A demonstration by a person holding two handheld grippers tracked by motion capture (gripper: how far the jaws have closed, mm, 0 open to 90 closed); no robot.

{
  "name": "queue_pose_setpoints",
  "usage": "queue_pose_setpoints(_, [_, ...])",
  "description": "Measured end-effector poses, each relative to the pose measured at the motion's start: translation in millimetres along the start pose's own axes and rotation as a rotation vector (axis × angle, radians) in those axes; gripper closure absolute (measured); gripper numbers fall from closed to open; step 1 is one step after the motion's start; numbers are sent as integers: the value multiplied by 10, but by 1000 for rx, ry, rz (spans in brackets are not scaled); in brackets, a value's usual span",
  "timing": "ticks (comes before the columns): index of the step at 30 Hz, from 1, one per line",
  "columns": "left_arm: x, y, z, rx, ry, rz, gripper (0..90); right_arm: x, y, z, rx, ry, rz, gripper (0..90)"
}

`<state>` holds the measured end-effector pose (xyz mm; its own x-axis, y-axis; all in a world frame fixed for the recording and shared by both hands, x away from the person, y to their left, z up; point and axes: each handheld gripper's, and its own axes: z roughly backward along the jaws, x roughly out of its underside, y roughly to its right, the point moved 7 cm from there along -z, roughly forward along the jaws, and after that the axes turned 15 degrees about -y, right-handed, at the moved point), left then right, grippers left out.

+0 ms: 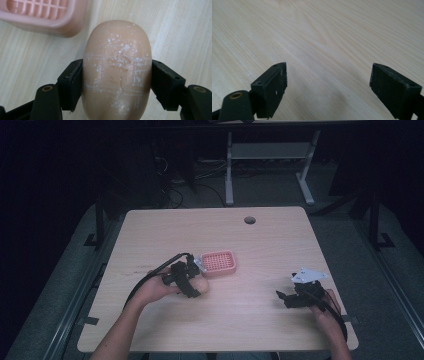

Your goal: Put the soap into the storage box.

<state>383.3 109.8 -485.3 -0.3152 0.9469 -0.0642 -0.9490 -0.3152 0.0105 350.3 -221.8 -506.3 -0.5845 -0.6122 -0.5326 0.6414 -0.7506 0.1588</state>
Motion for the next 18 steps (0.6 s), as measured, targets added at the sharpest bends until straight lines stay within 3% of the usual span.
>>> queue_pose_setpoints(18, [-147,-90,47,0,-22,-14,315,-1,3,12,-6,10,-9,138])
